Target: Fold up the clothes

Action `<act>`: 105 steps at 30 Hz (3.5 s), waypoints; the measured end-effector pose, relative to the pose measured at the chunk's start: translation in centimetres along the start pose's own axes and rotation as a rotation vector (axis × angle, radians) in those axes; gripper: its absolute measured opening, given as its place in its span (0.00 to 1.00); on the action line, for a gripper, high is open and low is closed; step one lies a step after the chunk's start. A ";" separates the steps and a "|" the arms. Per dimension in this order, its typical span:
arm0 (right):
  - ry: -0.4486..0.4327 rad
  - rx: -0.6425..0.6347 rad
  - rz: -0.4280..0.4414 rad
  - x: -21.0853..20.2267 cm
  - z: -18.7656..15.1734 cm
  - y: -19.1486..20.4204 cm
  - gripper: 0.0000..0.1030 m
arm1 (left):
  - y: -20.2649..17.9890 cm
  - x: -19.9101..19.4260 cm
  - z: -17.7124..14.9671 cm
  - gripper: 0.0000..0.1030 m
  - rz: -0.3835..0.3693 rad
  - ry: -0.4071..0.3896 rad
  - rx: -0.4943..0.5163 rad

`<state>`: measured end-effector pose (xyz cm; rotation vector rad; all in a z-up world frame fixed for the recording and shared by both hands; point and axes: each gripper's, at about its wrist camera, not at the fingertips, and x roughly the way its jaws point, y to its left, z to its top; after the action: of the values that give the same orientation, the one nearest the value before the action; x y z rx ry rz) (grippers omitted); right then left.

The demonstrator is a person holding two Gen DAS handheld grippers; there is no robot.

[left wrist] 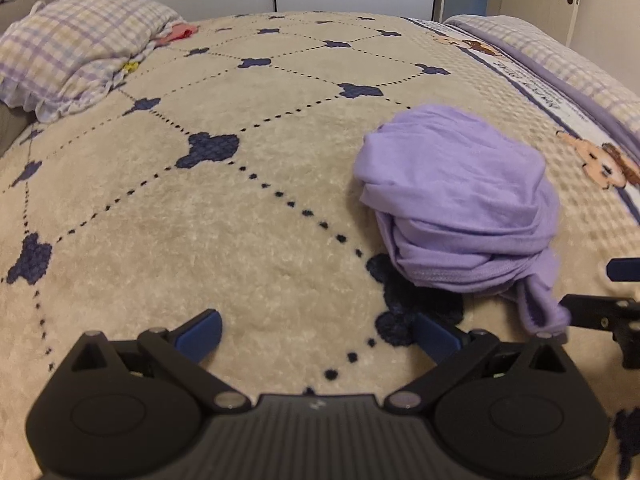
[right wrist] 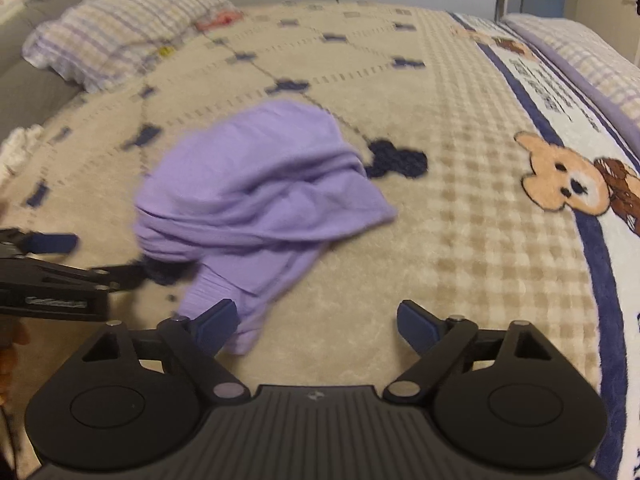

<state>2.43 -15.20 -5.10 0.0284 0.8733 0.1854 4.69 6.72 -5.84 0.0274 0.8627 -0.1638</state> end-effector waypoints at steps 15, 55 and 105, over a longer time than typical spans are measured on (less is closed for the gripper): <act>-0.019 -0.030 0.137 -0.3 -0.2 2.7 0.48 | 1.3 -1.4 1.4 1.00 -0.071 -0.051 -0.142; -0.173 0.321 -0.156 -6.5 -2.6 -12.6 0.00 | -11.7 -2.4 0.7 0.92 -0.388 -0.203 0.218; -0.007 0.175 -0.089 -0.9 -1.2 -6.5 0.48 | 0.1 -4.4 2.8 0.10 -0.157 -0.261 -0.247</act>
<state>1.90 -21.77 -5.88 0.1535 0.8801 0.0250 3.98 7.17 -0.69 -0.2881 0.6190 -0.2020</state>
